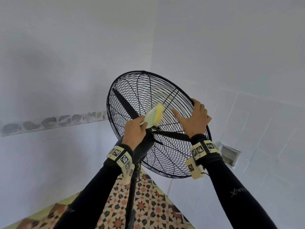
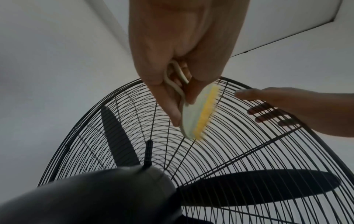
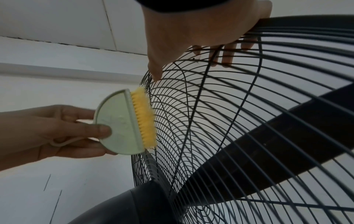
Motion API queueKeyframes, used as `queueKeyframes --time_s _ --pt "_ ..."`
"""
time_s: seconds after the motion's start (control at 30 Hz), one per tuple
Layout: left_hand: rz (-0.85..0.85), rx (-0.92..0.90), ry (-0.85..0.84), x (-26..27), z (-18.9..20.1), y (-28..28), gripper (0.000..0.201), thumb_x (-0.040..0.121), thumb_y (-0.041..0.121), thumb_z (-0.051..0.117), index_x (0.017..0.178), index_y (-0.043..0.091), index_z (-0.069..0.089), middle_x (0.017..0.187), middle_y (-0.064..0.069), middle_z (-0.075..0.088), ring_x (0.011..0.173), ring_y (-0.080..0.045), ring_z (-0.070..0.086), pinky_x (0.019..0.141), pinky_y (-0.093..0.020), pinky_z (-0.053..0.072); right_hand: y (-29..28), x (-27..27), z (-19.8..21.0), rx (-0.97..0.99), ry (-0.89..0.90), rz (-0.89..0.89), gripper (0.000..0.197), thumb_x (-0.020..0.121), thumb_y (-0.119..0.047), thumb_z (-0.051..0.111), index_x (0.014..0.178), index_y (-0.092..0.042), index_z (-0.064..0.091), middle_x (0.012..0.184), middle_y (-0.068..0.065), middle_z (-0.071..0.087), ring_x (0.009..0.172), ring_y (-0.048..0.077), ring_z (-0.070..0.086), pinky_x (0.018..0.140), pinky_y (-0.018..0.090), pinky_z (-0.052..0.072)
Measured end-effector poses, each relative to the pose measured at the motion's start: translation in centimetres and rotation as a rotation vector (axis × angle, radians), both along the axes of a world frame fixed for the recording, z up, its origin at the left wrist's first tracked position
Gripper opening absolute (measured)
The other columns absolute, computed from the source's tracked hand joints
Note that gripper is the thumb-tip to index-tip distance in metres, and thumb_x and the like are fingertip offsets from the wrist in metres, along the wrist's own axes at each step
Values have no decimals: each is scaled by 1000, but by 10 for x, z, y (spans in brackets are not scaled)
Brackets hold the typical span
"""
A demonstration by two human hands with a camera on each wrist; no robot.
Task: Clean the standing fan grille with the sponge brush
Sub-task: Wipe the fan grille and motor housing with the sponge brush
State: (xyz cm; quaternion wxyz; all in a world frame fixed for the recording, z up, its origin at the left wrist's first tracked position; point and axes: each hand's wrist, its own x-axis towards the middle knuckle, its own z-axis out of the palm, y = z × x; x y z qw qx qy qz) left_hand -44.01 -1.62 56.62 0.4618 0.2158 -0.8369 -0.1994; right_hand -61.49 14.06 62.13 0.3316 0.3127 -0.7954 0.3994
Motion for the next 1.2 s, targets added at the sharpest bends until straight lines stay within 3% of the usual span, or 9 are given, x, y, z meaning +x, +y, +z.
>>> queueKeyframes --time_s 0.07,0.17,0.33,0.47,0.53,0.8,1.0,1.07,1.2 --pt "-29 -51 72 1 4 8 44 104 17 59 147 17 54 108 -12 75 78 -25 68 73 -31 55 1 1 1 -2 4 -5 91 75 -89 53 141 -26 43 137 2 52 123 27 50 100 51 33" --pt "-55 -152 226 3 -2 24 69 103 9 61 161 26 30 91 -3 69 67 -11 60 66 -23 57 3 0 -3 -20 24 -10 91 76 -88 54 141 -25 43 135 3 53 121 27 50 99 51 34" --pt "47 -281 94 -15 -30 16 94 95 1 66 163 36 12 92 -8 75 67 -19 67 70 -41 64 6 -1 -4 -29 29 -9 91 76 -87 53 142 -25 43 134 3 54 119 27 51 98 50 34" --pt "49 -280 72 -8 -20 12 81 96 0 65 162 28 28 80 -9 72 57 -15 53 65 -39 63 4 -2 -2 -6 10 -2 92 75 -90 49 141 -26 42 135 3 53 119 27 51 98 50 35" --pt "18 -329 137 -3 -19 12 80 93 -3 69 161 22 33 91 -13 75 62 -18 63 65 -36 63 3 1 -3 -21 35 -9 91 76 -89 51 140 -26 43 132 2 54 117 26 52 97 49 35" --pt "85 -181 -113 -11 -47 21 79 97 12 61 165 30 23 94 -12 72 77 -31 69 79 -52 61 5 -1 -4 -51 -1 21 89 76 -87 55 141 -27 44 136 2 53 122 25 50 102 50 32" --pt "121 -213 37 -16 -56 14 81 94 0 61 163 26 29 89 -9 72 65 -27 67 64 -45 63 6 -4 -5 -70 3 50 90 74 -88 55 139 -27 46 133 1 55 120 24 50 102 49 31" --pt "105 -156 60 -21 -60 9 72 98 3 59 162 23 31 93 -11 74 67 -27 68 67 -46 63 5 -5 -4 -75 -6 53 90 73 -89 54 139 -27 46 134 1 56 121 25 50 102 50 31" --pt "50 -78 225 -18 -54 8 31 104 8 57 134 10 63 84 -4 71 60 -17 59 59 -39 58 4 -8 -5 -77 -4 45 91 73 -90 54 138 -27 46 134 2 56 121 25 51 101 50 32"
